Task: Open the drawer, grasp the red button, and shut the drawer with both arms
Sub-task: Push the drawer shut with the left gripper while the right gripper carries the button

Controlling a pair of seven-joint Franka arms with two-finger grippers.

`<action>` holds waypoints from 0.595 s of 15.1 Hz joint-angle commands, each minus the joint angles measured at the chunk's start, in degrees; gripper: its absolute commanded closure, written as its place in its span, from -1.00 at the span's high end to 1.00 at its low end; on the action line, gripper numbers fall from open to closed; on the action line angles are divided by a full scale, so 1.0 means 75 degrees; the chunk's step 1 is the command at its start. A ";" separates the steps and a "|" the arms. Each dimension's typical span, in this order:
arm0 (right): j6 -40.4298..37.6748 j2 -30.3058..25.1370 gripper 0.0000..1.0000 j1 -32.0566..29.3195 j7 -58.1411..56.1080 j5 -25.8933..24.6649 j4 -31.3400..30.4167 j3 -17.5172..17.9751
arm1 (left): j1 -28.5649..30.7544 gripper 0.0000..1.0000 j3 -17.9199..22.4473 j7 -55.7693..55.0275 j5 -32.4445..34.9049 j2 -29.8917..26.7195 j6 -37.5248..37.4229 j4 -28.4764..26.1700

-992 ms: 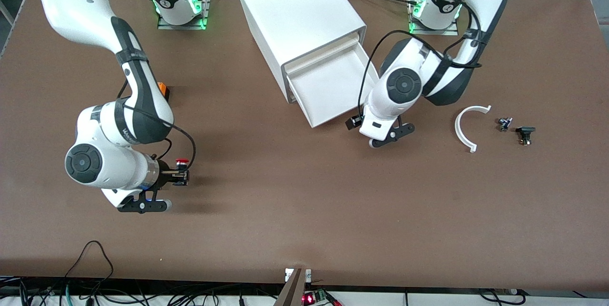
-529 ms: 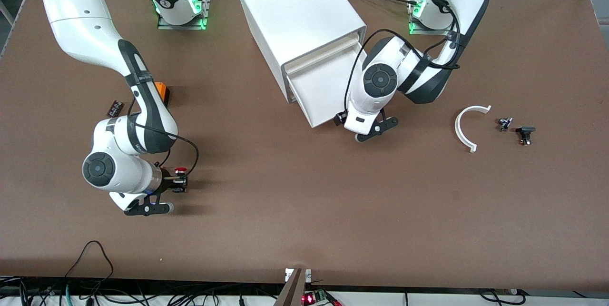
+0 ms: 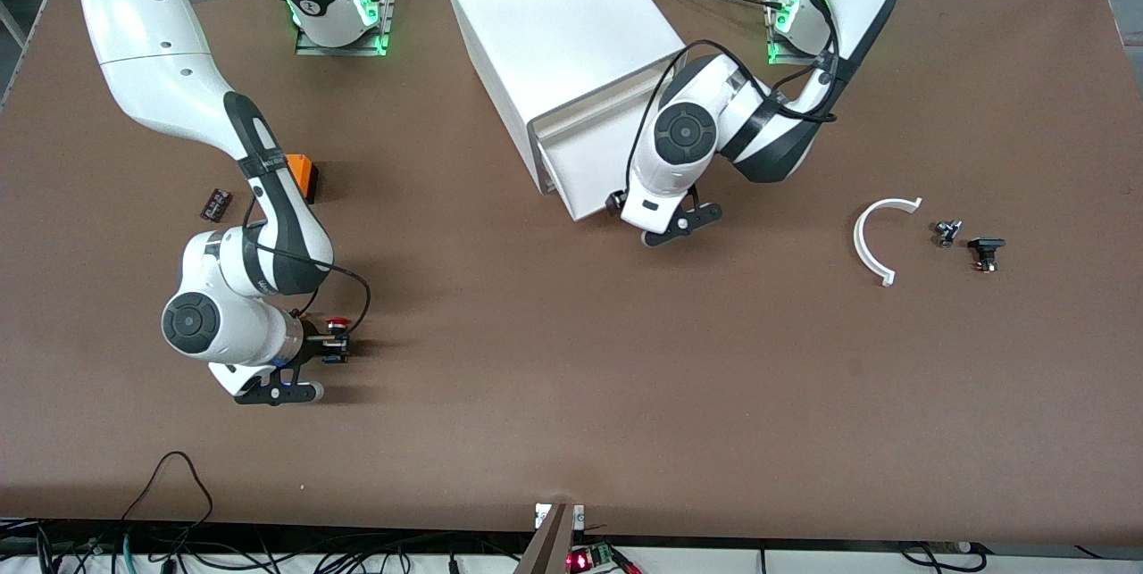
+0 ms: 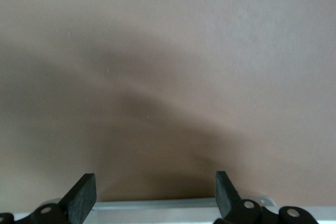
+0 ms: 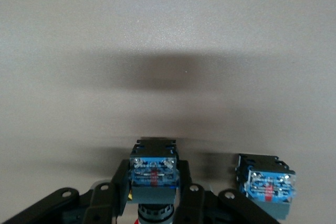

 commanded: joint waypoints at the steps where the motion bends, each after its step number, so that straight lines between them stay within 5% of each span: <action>1: 0.0142 -0.0024 1.00 -0.0089 0.0001 -0.0097 -0.0068 0.0101 | 0.0099 1.00 -0.0372 -0.0151 0.0131 -0.0088 0.0092 -0.0343; 9: -0.0336 -0.0503 1.00 -0.0125 0.0047 -0.0155 -0.0103 -0.0155 | 0.0205 1.00 -0.1052 -0.0162 -0.0395 -0.0147 0.0092 -0.0555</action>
